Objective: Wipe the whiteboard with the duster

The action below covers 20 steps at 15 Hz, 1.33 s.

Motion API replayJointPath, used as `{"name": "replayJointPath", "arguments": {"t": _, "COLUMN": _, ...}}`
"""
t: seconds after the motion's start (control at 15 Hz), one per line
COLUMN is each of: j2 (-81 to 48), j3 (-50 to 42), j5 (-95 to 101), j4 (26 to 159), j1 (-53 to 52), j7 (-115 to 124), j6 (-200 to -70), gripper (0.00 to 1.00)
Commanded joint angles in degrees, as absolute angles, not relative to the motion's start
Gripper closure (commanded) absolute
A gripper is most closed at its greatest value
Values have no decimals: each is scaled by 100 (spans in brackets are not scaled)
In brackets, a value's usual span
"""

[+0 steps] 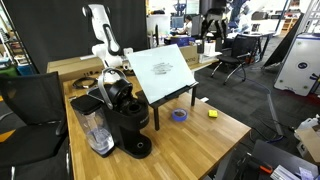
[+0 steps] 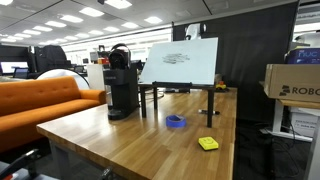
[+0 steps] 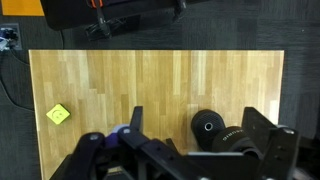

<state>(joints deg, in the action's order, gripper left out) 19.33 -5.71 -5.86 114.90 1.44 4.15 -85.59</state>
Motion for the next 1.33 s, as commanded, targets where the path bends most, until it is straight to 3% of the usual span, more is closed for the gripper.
{"name": "replayJointPath", "arguments": {"t": 0.0, "j2": 1960, "j3": -492, "j5": -604, "j4": 11538, "j1": 233, "j7": 319, "j6": -8592, "gripper": 0}}
{"name": "replayJointPath", "arguments": {"t": 1.27, "j2": 1958, "j3": -1052, "j5": -229, "j4": 13662, "j1": 482, "j7": -1464, "j6": -10739, "gripper": 0}}
